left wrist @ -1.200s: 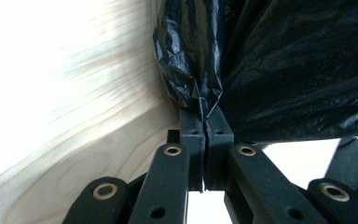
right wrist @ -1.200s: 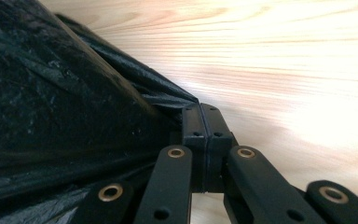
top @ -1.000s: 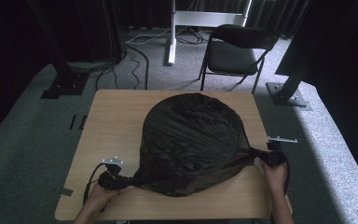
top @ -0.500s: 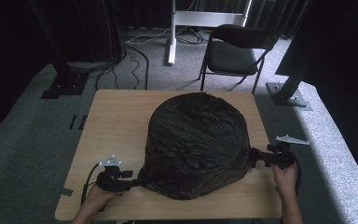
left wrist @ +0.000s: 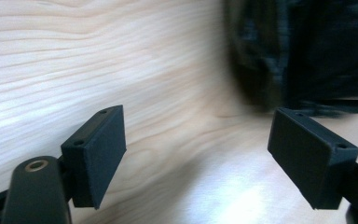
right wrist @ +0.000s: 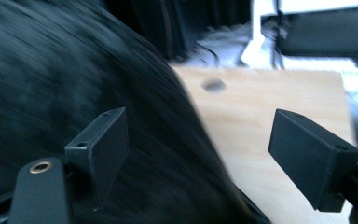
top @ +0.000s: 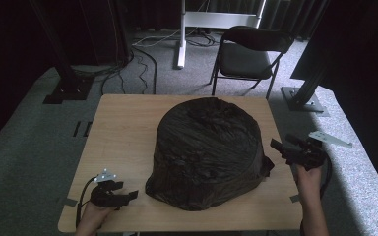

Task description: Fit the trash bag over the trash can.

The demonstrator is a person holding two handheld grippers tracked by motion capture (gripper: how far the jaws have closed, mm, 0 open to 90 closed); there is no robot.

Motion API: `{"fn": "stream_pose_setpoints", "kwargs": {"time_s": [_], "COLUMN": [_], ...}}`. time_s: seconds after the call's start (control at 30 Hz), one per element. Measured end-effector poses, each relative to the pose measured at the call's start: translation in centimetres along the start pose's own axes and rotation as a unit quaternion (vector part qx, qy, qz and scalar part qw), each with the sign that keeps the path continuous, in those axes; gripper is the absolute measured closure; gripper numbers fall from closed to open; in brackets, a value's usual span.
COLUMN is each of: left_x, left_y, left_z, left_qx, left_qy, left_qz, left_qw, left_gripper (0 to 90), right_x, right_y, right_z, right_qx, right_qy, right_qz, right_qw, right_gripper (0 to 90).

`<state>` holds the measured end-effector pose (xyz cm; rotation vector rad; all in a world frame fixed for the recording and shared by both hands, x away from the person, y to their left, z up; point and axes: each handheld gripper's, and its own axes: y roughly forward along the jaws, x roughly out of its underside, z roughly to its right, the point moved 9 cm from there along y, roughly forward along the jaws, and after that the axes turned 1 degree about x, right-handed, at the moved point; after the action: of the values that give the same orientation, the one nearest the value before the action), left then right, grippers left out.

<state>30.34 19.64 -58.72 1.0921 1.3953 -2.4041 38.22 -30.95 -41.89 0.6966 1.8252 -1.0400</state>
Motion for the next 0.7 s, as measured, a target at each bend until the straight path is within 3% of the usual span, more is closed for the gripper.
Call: {"fn": "stream_pose_setpoints", "kwargs": {"time_s": [0.07, 0.13, 0.17, 0.3, 0.4, 0.53, 0.63, 0.67, 0.7], "left_x": [0.1, 0.1, 0.2, 0.5, 0.9, 1.1, 1.0, 0.8, 0.8], "left_y": [-0.1, -0.1, -0.1, 0.2, 0.5, 0.7, 0.6, 0.4, 0.4], "left_z": [-0.2, -0.4, -0.5, -0.6, -0.7, -0.8, -0.8, -0.8, -0.7], "left_qx": [-0.007, 0.0, 0.004, 0.003, -0.001, -0.007, -0.004, -0.009, -0.011], "left_qy": [-0.004, -0.014, -0.019, -0.02, -0.01, -0.009, -0.011, -0.01, -0.009], "left_qz": [0.0, 0.008, 0.008, 0.009, 0.002, 0.002, 0.011, 0.025, 0.028], "left_qw": [1.0, 0.9999, 0.9998, 0.9998, 0.9999, 0.9999, 0.9999, 0.9996, 0.9995], "left_gripper": [8.5, 6.4, 0.0, 0.0, 0.0, 0.0, 0.0, 0.0, 0.0], "right_x": [-1.4, -2.9, -3.6, -6.1, -7.6, -9.0, -9.7, -10.0, -10.4], "right_y": [-0.2, -0.3, -0.2, 0.4, 1.6, 3.3, 4.5, 4.9, 6.1], "right_z": [-1.8, -3.9, -4.9, -8.6, -11.4, -14.0, -15.1, -15.5, -16.4], "right_qx": [-0.021, -0.044, -0.056, -0.097, -0.112, -0.123, -0.122, -0.123, -0.127], "right_qy": [-0.014, -0.027, -0.036, -0.058, -0.086, -0.103, -0.105, -0.105, -0.102], "right_qz": [0.008, 0.016, 0.021, 0.025, 0.021, 0.002, -0.01, -0.012, -0.025], "right_qw": [0.9997, 0.9985, 0.9976, 0.9932, 0.9897, 0.987, 0.9869, 0.9868, 0.9864], "right_gripper": [18.2, 17.6, 16.7, 14.1, 14.1, 14.1, 14.1, 14.0, 14.0]}}
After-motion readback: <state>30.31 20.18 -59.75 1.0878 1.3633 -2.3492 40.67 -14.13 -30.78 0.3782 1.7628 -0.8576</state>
